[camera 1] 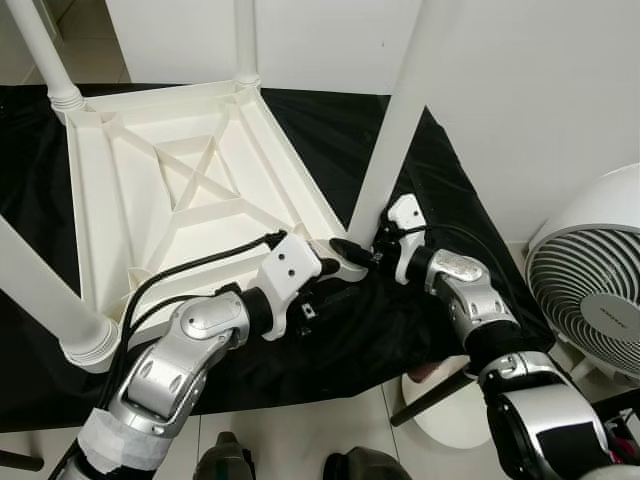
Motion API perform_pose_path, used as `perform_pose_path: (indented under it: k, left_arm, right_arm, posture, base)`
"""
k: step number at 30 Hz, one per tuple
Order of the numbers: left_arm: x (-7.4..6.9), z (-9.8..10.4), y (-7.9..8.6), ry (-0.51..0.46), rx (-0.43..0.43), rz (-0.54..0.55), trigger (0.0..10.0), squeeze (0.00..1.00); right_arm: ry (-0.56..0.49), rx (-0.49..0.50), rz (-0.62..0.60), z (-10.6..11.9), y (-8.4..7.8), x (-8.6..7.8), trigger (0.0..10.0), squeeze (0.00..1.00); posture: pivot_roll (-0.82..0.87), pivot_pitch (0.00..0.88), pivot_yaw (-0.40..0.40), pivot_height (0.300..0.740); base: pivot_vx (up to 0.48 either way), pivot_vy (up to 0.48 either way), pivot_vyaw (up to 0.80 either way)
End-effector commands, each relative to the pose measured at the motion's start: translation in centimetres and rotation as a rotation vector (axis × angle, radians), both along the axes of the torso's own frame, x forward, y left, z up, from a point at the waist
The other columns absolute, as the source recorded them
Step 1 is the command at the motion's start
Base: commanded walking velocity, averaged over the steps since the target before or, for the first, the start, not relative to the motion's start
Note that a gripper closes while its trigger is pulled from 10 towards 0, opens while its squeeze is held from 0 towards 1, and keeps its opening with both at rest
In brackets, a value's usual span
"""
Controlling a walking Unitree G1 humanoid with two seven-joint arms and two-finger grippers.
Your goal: Building children table
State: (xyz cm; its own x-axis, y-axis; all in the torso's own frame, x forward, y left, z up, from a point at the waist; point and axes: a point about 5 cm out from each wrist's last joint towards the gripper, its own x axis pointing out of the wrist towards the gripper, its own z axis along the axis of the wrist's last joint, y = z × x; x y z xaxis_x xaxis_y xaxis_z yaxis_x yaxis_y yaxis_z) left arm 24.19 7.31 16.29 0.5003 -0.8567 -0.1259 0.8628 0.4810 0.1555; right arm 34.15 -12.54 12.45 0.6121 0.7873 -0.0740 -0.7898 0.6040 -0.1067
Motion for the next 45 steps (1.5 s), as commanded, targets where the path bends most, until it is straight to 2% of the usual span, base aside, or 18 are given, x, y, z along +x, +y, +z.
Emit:
perform_pose_path:
  k: [1, 3, 9, 12, 13, 14, 15, 16, 20, 24, 28, 29, 31, 32, 36, 43, 44, 45]
  left_arm:
    - [-0.1, -0.2, 0.0, 0.009, 0.001, 0.008, 10.0, 0.0]
    - [-0.1, -0.3, -0.1, 0.012, 0.001, 0.001, 10.0, 0.0]
    - [-0.1, -0.3, -0.2, 0.013, 0.001, -0.001, 10.0, 0.0]
    - [-0.1, -0.5, -0.2, 0.015, 0.002, -0.005, 10.0, 0.0]
    - [-0.1, -0.5, -0.2, 0.015, 0.002, -0.005, 10.0, 0.0]
    - [-0.1, -0.5, -0.2, 0.014, 0.003, -0.008, 10.0, 0.0]
    - [-0.1, -0.5, -0.2, 0.014, 0.003, -0.008, 10.0, 0.0]
    - [-0.1, -0.5, -0.3, 0.015, 0.002, -0.01, 10.0, 0.0]
    - [-0.1, -0.5, -0.4, 0.013, 0.001, -0.016, 10.0, 0.0]
    - [-0.1, -0.4, -0.5, 0.012, 0.002, -0.025, 10.0, 0.0]
    - [-0.1, -0.5, -0.5, 0.012, 0.005, -0.028, 10.0, 0.0]
    - [-0.1, -0.5, -0.5, 0.013, 0.006, -0.03, 10.0, 0.0]
    - [-0.1, -0.5, -0.5, 0.013, 0.006, -0.03, 10.0, 0.0]
    - [-0.1, -0.6, -0.5, 0.014, 0.007, -0.032, 10.0, 0.0]
    - [-0.2, -0.6, -0.5, 0.014, 0.009, -0.034, 10.0, 0.0]
    - [0.3, -0.5, 0.2, 0.011, 0.007, 0.002, 10.0, 0.0]
    - [0.4, -0.4, 0.2, 0.008, 0.008, 0.004, 10.0, 0.0]
    - [0.4, -0.4, 0.2, 0.008, 0.008, 0.004, 10.0, 0.0]
  right_arm:
    - [-0.003, 0.022, -0.029, -0.1, -0.1, -0.2, 10.0, 0.0]
    - [-0.032, 0.051, -0.134, 0.1, 0.0, -0.4, 10.0, 0.0]
    - [-0.038, 0.063, -0.176, 0.1, 0.1, -0.5, 10.0, 0.0]
    - [-0.057, 0.075, -0.372, -0.2, 1.2, -1.1, 10.0, 0.0]
    - [-0.057, 0.075, -0.372, -0.2, 1.2, -1.1, 10.0, 0.0]
    - [-0.066, 0.082, -0.464, -0.3, 1.7, -1.3, 10.0, 0.0]
    - [-0.066, 0.082, -0.464, -0.3, 1.7, -1.3, 10.0, 0.0]
    - [-0.062, 0.092, -0.535, -0.4, 2.0, -1.4, 10.0, 0.0]
    - [-0.035, 0.126, -0.661, -0.8, 3.0, -1.8, 10.0, 0.0]
    - [-0.009, 0.137, -0.641, -1.2, 4.3, -2.6, 10.0, 0.0]
    - [-0.017, 0.12, -0.648, -1.1, 3.9, -2.6, 10.0, 0.0]
    - [-0.014, 0.128, -0.644, -1.1, 3.6, -2.6, 10.0, 0.52]
    - [-0.014, 0.128, -0.644, -1.1, 3.6, -2.6, 10.0, 0.52]
    - [-0.017, 0.142, -0.633, -0.9, 3.3, -2.5, 10.0, 1.0]
    - [-0.027, 0.177, -0.594, -0.3, 2.9, -2.8, 10.0, 1.0]
    - [0.016, 0.119, -0.516, -0.6, 0.8, -2.6, 10.0, 0.99]
    - [0.012, 0.094, -0.455, -0.6, 0.2, -2.5, 10.0, 0.0]
    - [0.012, 0.094, -0.455, -0.6, 0.2, -2.5, 10.0, 0.0]
  posture:
    - [0.04, 0.0, -0.054, 0.74]
    - [0.04, 0.0, -0.056, 0.74]
    - [0.04, 0.0, -0.056, 0.74]
    - [0.03, 0.0, -0.053, 0.74]
    - [0.03, 0.0, -0.053, 0.74]
    - [0.03, 0.0, -0.053, 0.74]
    - [0.03, 0.0, -0.053, 0.74]
    - [0.03, 0.0, -0.052, 0.74]
    - [0.03, 0.0, -0.053, 0.74]
    - [0.03, 0.0, -0.05, 0.74]
    - [0.02, 0.0, -0.05, 0.74]
    - [0.02, 0.0, -0.05, 0.74]
    - [0.02, 0.0, -0.05, 0.74]
    - [0.02, 0.0, -0.051, 0.74]
    - [0.02, 0.0, -0.051, 0.74]
    - [0.02, 0.0, -0.051, 0.74]
    - [0.01, 0.0, -0.049, 0.74]
    - [0.01, 0.0, -0.049, 0.74]
  base:
    - [0.0, 0.0, 0.0]
    - [0.0, 0.0, 0.0]
    - [0.0, 0.0, 0.0]
    - [0.0, 0.0, 0.0]
    - [0.0, 0.0, 0.0]
    - [0.0, 0.0, 0.0]
    - [0.0, 0.0, 0.0]
    - [0.0, 0.0, 0.0]
    - [0.0, 0.0, 0.0]
    - [0.0, 0.0, 0.0]
    - [0.0, 0.0, 0.0]
    - [0.0, 0.0, 0.0]
    - [0.0, 0.0, 0.0]
    - [0.0, 0.0, 0.0]
    - [0.0, 0.0, 0.0]
    - [0.0, 0.0, 0.0]
    - [0.0, 0.0, 0.0]
    - [0.0, 0.0, 0.0]
